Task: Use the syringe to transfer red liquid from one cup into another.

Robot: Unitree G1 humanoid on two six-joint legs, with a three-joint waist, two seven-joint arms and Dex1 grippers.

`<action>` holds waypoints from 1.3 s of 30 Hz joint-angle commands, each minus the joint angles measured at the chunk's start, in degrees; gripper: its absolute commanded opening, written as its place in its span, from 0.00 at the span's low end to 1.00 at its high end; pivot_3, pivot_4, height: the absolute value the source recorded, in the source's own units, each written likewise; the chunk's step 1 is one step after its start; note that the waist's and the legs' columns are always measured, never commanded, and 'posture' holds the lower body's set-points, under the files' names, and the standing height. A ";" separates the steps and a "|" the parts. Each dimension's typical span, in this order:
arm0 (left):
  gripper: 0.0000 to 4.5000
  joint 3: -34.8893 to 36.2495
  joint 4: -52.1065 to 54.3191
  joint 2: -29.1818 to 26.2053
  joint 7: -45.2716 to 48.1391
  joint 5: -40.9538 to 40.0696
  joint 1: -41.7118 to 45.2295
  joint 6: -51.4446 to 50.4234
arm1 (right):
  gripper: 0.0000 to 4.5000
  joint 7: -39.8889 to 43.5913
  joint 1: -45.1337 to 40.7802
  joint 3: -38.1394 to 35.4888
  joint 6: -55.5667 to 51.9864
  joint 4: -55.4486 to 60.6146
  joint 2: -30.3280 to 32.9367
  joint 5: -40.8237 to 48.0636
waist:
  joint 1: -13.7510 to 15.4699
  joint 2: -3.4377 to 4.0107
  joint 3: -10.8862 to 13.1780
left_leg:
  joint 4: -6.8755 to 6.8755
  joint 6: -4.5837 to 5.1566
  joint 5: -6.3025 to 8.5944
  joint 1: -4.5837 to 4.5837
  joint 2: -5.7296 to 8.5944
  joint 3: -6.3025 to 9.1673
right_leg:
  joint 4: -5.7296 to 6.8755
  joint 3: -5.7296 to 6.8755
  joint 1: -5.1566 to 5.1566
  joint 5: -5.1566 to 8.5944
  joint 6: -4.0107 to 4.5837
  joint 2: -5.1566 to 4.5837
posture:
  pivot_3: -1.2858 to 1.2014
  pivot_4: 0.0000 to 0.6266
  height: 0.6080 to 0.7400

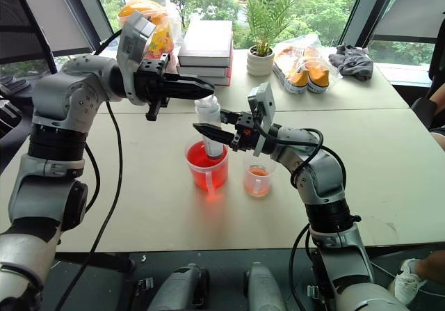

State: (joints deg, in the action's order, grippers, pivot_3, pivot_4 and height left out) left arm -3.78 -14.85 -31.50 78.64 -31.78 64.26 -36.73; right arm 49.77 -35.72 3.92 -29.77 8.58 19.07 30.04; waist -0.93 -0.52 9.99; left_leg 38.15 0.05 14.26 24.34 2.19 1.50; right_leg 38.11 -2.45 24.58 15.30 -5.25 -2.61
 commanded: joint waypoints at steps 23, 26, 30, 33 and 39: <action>0.02 4.20 -1.43 -1.62 -2.50 0.57 4.81 4.60 | 0.35 2.10 0.94 3.57 -2.19 2.20 -0.19 0.66 | -0.02 0.00 0.00 | 0.00 0.00 0.00 0.00 0.00 0.00 | 0.00 0.00 0.00 0.00 0.00 0.00 | 0.52 0.24 1.00; 0.02 3.85 -0.79 -1.71 -2.32 0.51 4.04 4.16 | 0.35 1.87 0.38 3.17 -2.39 2.60 -0.22 0.86 | -0.02 0.00 0.00 | 0.00 0.00 0.00 0.00 0.00 0.00 | 0.00 0.00 0.00 0.00 0.00 0.00 | 0.52 0.24 1.00; 0.02 2.48 0.55 -2.19 -1.69 0.73 2.43 2.73 | 0.35 1.40 -1.18 2.05 -2.64 3.01 -0.26 1.28 | -0.03 0.00 0.00 | 0.00 0.00 0.00 0.00 0.00 0.00 | 0.00 0.00 0.00 0.00 0.00 0.00 | 0.52 0.24 1.00; 0.38 1.82 1.02 -2.50 -1.77 0.90 1.53 2.06 | 0.35 0.83 -2.56 0.98 -2.76 3.01 -0.29 1.60 | -0.09 0.00 0.00 | 0.00 0.00 0.00 0.00 -0.01 0.00 | 0.00 0.00 0.01 0.00 0.00 0.01 | 0.52 0.24 1.00; 0.98 1.71 1.82 -3.98 -1.00 1.10 -0.51 2.40 | 0.35 -0.05 -5.20 -1.23 -3.07 2.63 0.70 2.45 | -0.09 0.01 0.01 | 0.00 0.00 0.00 0.00 0.00 0.01 | 0.01 0.00 0.01 0.00 0.00 0.00 | 0.52 0.24 1.00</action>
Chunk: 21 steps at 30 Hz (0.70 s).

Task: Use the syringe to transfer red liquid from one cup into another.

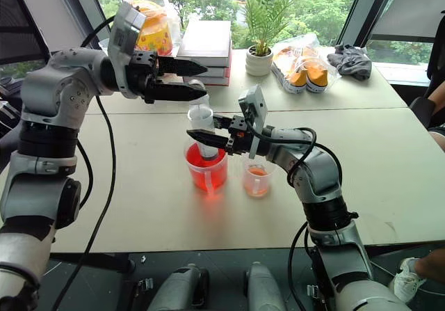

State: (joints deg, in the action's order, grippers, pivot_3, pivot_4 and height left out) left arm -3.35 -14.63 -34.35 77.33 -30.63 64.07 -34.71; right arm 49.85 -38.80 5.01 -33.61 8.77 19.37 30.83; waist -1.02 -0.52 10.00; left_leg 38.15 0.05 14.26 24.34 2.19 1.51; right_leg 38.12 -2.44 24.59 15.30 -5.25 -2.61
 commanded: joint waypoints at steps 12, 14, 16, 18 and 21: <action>0.98 6.02 4.60 -5.40 0.11 -3.14 -4.57 -1.42 | 0.35 -3.32 -4.48 -7.16 -2.05 5.47 3.30 5.02 | 0.18 0.00 0.01 | -0.01 0.00 0.00 0.01 0.00 0.01 | -0.01 0.00 0.00 0.00 0.00 -0.02 | 0.52 0.24 1.00; 0.98 5.88 4.69 -4.87 -0.29 -3.09 -4.83 -1.09 | 0.35 -4.75 -5.56 -9.42 -3.95 7.09 4.64 6.96 | 0.30 0.00 0.01 | -0.01 0.00 0.00 0.01 0.00 0.01 | -0.01 0.00 0.00 0.00 0.00 -0.04 | 0.52 0.24 1.00; 0.98 5.81 4.56 -4.27 -0.65 -3.05 -4.77 -0.84 | 0.35 -6.25 -6.59 -11.81 -6.24 8.46 6.16 9.48 | 0.30 0.00 0.01 | 0.01 0.00 0.00 0.03 0.00 0.01 | -0.02 0.00 0.00 0.00 0.00 -0.05 | 0.52 0.24 1.00; 0.98 5.59 4.12 -3.50 -0.78 -2.86 -4.57 -0.40 | 0.35 -7.83 -7.44 -15.31 -9.46 10.38 8.64 12.96 | 0.36 0.00 0.01 | 0.00 0.00 0.00 0.03 0.00 0.01 | -0.03 0.00 0.00 0.00 0.00 -0.06 | 0.52 0.24 1.00; 0.98 4.64 3.03 -1.71 -0.08 -2.49 -3.87 0.73 | 0.35 -10.40 -5.05 -21.63 -14.89 14.20 13.98 19.09 | 0.45 -0.01 0.01 | -0.02 0.01 0.01 0.04 0.00 0.03 | -0.06 0.02 0.00 0.00 0.00 -0.08 | 0.52 0.24 1.00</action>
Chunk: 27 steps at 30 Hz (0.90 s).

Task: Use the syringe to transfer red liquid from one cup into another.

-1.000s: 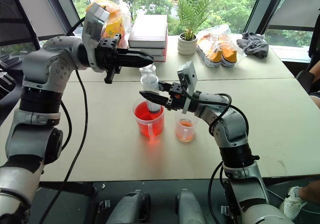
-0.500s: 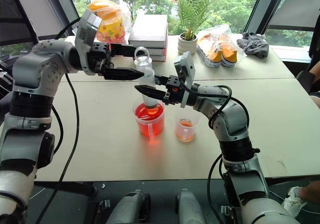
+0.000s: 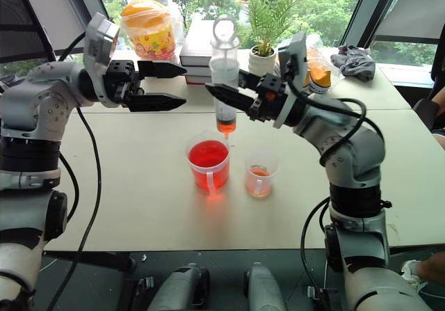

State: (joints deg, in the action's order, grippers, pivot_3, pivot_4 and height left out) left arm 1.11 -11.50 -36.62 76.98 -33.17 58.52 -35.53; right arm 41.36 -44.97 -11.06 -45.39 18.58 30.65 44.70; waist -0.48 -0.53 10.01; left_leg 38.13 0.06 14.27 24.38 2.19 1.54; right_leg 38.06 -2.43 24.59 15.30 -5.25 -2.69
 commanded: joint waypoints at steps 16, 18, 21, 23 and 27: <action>0.98 -2.74 -11.86 14.81 1.49 2.11 12.70 7.56 | 0.35 -4.61 21.61 -3.52 5.82 7.54 2.91 -1.00 | -0.10 -0.03 0.01 | 0.04 0.02 0.00 -0.02 -0.01 -0.07 | 0.01 -0.03 -0.05 0.00 -0.01 0.10 | 0.52 0.24 1.00; 0.98 -3.19 -13.94 17.02 1.29 3.10 14.18 8.88 | 0.35 -4.79 21.83 -3.24 6.25 7.67 2.88 -1.07 | -0.11 -0.03 0.01 | 0.09 0.03 0.00 -0.01 0.01 -0.06 | 0.01 -0.02 -0.07 0.00 -0.02 0.10 | 0.52 0.24 1.00; 0.98 -3.73 -17.61 20.66 0.63 4.06 16.38 9.65 | 0.35 -5.12 22.17 -2.71 6.69 8.02 2.87 -1.27 | -0.17 -0.03 0.01 | 0.09 0.03 0.00 -0.02 0.02 -0.08 | -0.01 -0.02 -0.09 0.00 -0.02 0.10 | 0.52 0.24 1.00; 0.98 -4.35 -20.05 22.40 0.62 5.16 17.34 10.22 | 0.35 -5.35 22.34 -2.36 6.86 8.22 2.90 -1.42 | -0.18 -0.03 0.01 | 0.09 0.03 0.00 -0.02 0.01 -0.06 | 0.00 -0.02 -0.09 0.00 -0.02 0.12 | 0.52 0.24 1.00; 0.98 -4.21 -23.65 24.77 0.41 6.20 18.82 11.00 | 0.35 -5.67 22.47 -1.94 7.09 8.62 3.20 -1.41 | -0.45 -0.03 0.01 | 0.07 0.03 0.00 -0.04 0.00 -0.07 | 0.01 -0.02 -0.08 0.01 -0.02 0.15 | 0.52 0.24 1.00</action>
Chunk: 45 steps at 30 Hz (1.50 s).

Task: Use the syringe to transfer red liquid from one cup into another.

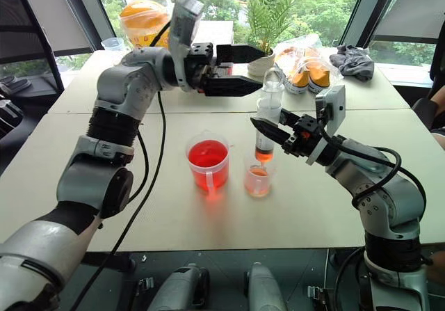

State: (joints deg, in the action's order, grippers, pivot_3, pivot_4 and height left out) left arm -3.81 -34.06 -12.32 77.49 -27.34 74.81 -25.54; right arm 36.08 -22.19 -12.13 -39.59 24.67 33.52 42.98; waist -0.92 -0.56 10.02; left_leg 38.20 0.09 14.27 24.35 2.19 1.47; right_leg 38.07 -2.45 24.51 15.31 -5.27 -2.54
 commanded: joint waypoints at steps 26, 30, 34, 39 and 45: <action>0.02 -5.25 3.44 1.73 5.86 5.59 -3.75 3.22 | 0.35 -2.70 -4.44 -2.63 -0.81 4.83 2.78 3.04 | 0.21 -0.01 0.00 | 0.00 0.00 0.00 0.00 -0.01 0.01 | 0.00 -0.04 0.00 0.00 0.00 -0.02 | 0.52 0.24 1.00; 0.02 -5.69 4.44 1.67 5.69 5.68 -5.08 2.53 | 0.35 -2.98 -5.88 -3.87 -2.07 5.45 4.18 4.47 | 0.23 -0.01 0.00 | 0.00 0.00 0.00 0.00 -0.01 0.02 | 0.00 -0.03 0.00 0.00 0.00 -0.02 | 0.52 0.24 1.00; 0.02 -5.96 4.79 1.79 5.30 5.79 -6.08 2.04 | 0.35 -3.37 -7.12 -5.29 -3.46 5.76 5.64 6.40 | 0.23 -0.01 0.00 | 0.00 0.00 0.00 0.00 -0.01 0.02 | 0.00 -0.03 0.00 0.00 0.00 -0.03 | 0.52 0.24 1.00; 0.02 -6.43 5.98 2.10 4.84 5.75 -7.51 0.95 | 0.35 -3.58 -7.19 -7.77 -5.10 6.39 8.28 9.71 | 0.30 -0.01 0.00 | 0.00 0.00 0.00 0.01 -0.01 0.03 | -0.01 -0.03 -0.01 0.00 0.00 -0.04 | 0.52 0.24 1.00; 0.02 -6.36 6.88 2.25 4.12 5.67 -8.06 0.24 | 0.35 -4.23 -6.21 -8.67 -5.73 6.68 9.86 11.88 | 0.24 -0.01 0.01 | 0.01 0.00 0.00 0.01 -0.01 0.03 | -0.01 -0.04 -0.01 0.00 0.00 -0.04 | 0.52 0.24 1.00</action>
State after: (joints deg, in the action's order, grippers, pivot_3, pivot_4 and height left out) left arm -5.50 -26.81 -10.09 80.19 -24.13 69.22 -23.51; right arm 33.26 -25.48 -12.31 -48.60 28.43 42.90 52.51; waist -0.68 -0.57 10.03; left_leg 38.20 0.09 14.27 24.35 2.18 1.49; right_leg 38.06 -2.48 24.50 15.31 -5.27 -2.59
